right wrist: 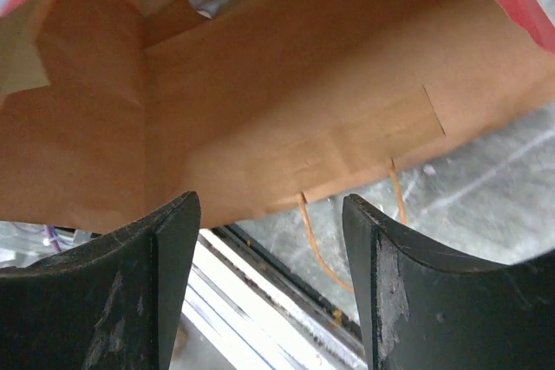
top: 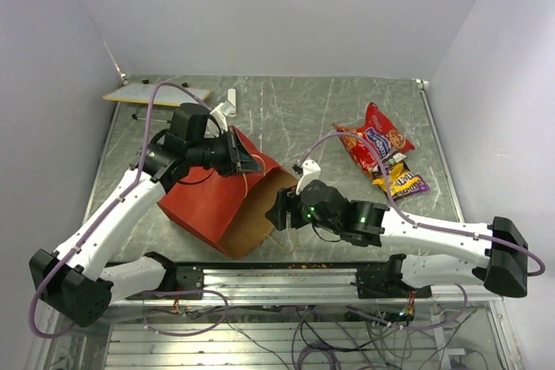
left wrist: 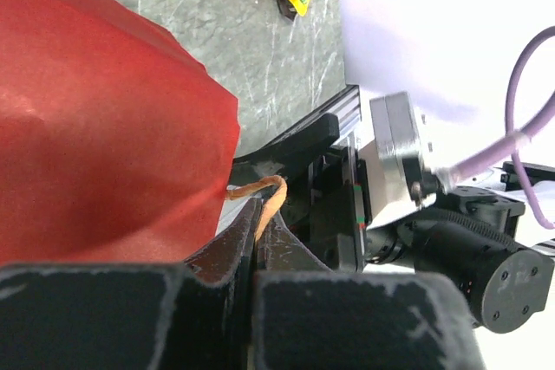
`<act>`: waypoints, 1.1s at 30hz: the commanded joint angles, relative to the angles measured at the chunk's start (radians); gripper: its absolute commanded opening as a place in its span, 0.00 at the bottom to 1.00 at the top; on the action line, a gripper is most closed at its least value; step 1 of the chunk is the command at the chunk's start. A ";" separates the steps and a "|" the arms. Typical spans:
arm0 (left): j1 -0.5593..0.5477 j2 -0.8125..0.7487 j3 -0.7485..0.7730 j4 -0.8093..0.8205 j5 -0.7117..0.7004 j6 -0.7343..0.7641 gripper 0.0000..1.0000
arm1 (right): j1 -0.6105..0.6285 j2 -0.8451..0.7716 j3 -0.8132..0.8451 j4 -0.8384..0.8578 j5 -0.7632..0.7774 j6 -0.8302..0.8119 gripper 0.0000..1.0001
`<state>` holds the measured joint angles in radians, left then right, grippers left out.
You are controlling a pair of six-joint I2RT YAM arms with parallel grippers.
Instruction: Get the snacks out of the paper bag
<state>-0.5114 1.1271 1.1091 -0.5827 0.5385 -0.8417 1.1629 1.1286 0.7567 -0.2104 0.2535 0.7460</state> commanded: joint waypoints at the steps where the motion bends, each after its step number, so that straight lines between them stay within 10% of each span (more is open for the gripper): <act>1: -0.005 0.020 0.042 0.034 0.042 -0.020 0.07 | 0.035 0.022 -0.027 0.223 0.098 -0.142 0.66; 20: -0.004 -0.080 0.115 -0.176 -0.258 -0.028 0.07 | 0.073 0.499 -0.163 1.272 -0.223 -0.777 0.68; 33: -0.005 -0.079 0.198 -0.306 -0.307 -0.007 0.07 | 0.072 0.817 0.037 1.402 -0.216 -0.875 0.70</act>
<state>-0.5125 1.0584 1.2545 -0.8394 0.2653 -0.8696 1.2320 1.8862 0.7551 1.0760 -0.0002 -0.0868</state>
